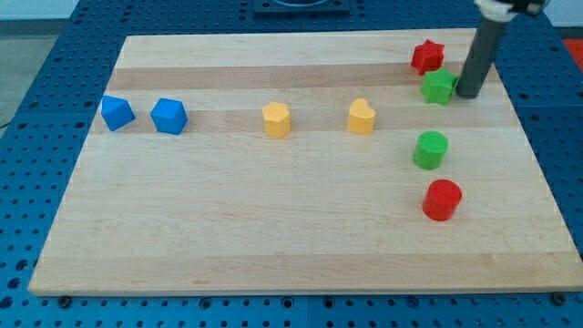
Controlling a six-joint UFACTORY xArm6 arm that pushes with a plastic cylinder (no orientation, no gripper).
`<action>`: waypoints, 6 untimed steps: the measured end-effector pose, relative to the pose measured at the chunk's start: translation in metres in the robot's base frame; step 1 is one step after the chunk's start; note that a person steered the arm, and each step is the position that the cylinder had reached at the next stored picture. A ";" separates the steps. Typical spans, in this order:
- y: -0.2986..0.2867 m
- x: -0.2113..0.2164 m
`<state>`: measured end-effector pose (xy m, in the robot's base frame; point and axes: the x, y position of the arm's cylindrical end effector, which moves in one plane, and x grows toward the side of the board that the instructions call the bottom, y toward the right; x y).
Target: Push the red star slightly left
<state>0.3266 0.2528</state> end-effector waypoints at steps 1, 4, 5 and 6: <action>0.022 -0.019; -0.207 -0.072; -0.124 -0.071; -0.078 -0.053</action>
